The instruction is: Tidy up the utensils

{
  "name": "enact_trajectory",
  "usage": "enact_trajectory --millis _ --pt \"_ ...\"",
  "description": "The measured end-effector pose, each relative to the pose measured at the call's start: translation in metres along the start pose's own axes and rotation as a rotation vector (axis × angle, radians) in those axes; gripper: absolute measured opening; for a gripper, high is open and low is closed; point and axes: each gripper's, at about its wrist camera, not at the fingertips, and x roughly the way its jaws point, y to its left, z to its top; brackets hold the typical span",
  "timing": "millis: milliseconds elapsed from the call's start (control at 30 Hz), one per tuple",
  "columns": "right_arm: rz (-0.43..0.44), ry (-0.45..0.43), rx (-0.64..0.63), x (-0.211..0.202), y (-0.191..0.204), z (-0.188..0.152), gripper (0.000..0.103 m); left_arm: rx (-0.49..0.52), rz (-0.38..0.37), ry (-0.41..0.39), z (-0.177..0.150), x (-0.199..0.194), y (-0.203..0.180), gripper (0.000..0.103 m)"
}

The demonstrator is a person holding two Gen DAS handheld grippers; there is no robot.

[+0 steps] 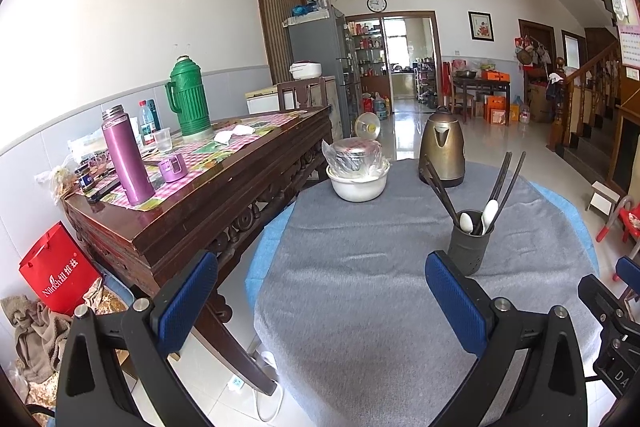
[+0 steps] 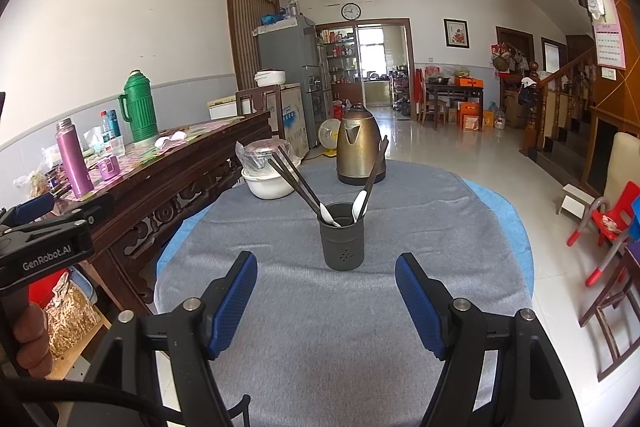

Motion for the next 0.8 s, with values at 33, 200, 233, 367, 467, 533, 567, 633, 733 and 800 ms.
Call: enact_trajectory --millis 33,200,233,367,467,533,567,633,733,800 --pt "-0.001 0.0 0.0 0.0 0.001 0.0 0.075 -0.002 -0.001 0.001 0.0 0.0 0.0 0.103" --pt "-0.001 0.0 0.0 0.0 0.001 0.0 0.075 -0.001 -0.002 0.003 -0.001 0.001 0.0 0.103" --pt "-0.001 0.0 0.0 0.0 0.0 0.0 0.075 -0.001 -0.003 0.004 -0.001 0.001 0.0 0.103" --pt "-0.001 0.0 -0.001 0.0 0.001 0.0 0.075 0.0 -0.004 0.006 -0.001 0.002 0.001 0.103" --pt "-0.001 0.0 0.0 0.0 0.001 0.0 0.075 -0.001 -0.005 0.007 -0.003 0.002 0.001 0.103" --pt "-0.001 -0.001 -0.001 0.0 0.001 0.0 0.075 0.0 -0.004 0.006 -0.003 0.002 0.0 0.103" --pt "-0.002 0.0 -0.001 0.0 0.001 0.0 0.075 0.001 -0.004 0.007 -0.003 0.002 0.0 0.103" --pt "-0.001 0.002 0.001 0.0 0.001 0.0 0.075 0.003 -0.006 0.009 -0.004 0.003 -0.001 0.103" --pt "-0.001 0.003 0.001 0.003 0.003 -0.002 0.075 0.013 -0.011 0.013 -0.009 0.007 -0.005 0.103" --pt "-0.003 0.003 -0.002 0.005 0.004 -0.003 0.075 0.019 -0.012 0.013 -0.011 0.01 -0.009 0.103"
